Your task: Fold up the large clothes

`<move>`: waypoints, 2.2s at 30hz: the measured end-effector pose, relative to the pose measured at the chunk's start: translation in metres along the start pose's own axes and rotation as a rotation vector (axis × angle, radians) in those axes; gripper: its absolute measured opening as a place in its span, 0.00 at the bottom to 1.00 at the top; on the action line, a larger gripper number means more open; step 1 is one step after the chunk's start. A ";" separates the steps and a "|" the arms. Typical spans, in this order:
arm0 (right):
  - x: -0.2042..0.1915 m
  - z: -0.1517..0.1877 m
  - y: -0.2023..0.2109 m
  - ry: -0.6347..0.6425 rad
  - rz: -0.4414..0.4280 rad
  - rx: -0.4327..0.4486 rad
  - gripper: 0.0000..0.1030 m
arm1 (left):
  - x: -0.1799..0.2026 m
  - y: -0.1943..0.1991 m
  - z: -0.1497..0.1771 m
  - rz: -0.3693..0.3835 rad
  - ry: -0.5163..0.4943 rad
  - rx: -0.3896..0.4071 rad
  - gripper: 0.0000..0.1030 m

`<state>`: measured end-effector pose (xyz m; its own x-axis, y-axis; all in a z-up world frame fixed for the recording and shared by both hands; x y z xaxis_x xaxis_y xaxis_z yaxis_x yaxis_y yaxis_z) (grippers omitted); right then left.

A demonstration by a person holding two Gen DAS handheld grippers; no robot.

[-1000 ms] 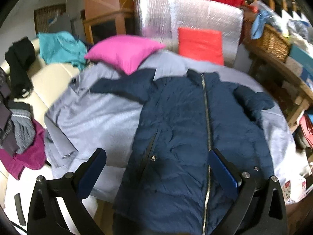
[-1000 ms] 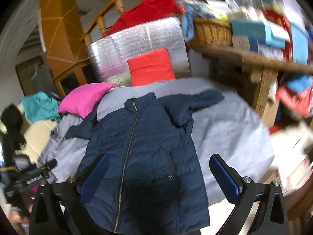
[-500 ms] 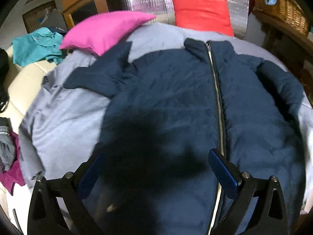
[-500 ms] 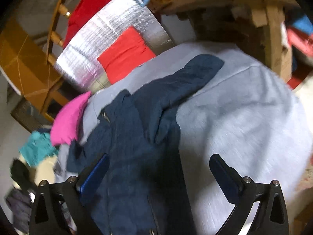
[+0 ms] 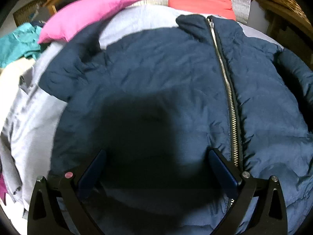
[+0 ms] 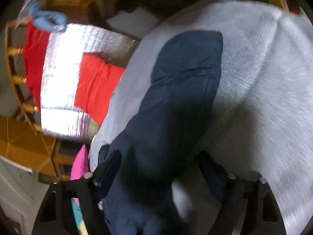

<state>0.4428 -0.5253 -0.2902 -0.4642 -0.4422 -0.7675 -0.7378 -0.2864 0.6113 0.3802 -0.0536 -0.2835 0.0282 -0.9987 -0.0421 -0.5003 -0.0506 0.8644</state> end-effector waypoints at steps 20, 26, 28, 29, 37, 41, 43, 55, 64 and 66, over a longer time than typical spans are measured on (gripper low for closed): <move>-0.176 0.122 0.014 0.374 -0.242 -0.070 0.29 | -0.065 0.049 -0.021 -0.029 0.112 0.106 1.00; -0.171 0.226 -0.055 0.299 -0.234 -0.268 0.51 | -0.124 0.074 -0.021 -0.087 0.216 0.188 1.00; -0.157 0.254 -0.085 0.224 -0.187 -0.368 0.83 | -0.130 0.069 -0.024 -0.094 0.222 0.193 1.00; -0.147 0.260 -0.092 0.189 -0.180 -0.389 0.83 | -0.134 0.070 -0.025 -0.092 0.220 0.199 1.00; -0.112 0.236 -0.034 0.105 -0.312 -0.325 0.86 | -0.103 0.087 -0.025 0.031 0.161 0.299 1.00; -0.075 0.191 0.015 0.036 -0.317 -0.145 0.85 | -0.057 0.092 -0.026 0.087 0.068 0.300 1.00; -0.064 0.170 0.020 0.000 -0.297 -0.099 0.70 | -0.030 0.093 -0.027 0.109 0.018 0.292 1.00; -0.074 0.125 -0.006 0.080 -0.215 -0.164 0.66 | 0.033 0.057 -0.046 0.003 -0.115 0.225 1.00; -0.137 0.168 -0.043 0.181 -0.220 -0.320 0.68 | -0.075 0.055 -0.057 -0.162 0.136 0.230 1.00; -0.156 0.184 -0.041 0.207 -0.269 -0.341 0.68 | -0.096 0.054 -0.056 -0.163 0.181 0.221 1.00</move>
<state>0.4555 -0.2879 -0.2310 -0.1460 -0.4637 -0.8739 -0.5994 -0.6613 0.4510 0.3989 0.0395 -0.2052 0.2669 -0.9616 -0.0638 -0.6520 -0.2289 0.7228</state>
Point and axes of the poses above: each gripper's, at about its wrist camera, not at the fingertips, and y roughly against the way its jaws point, x to its right, z to its underside, the point moved 4 cm from there along -y, roughly the way its jaws point, and after that the axes turned 3 degrees about z, right-handed, at the moved point
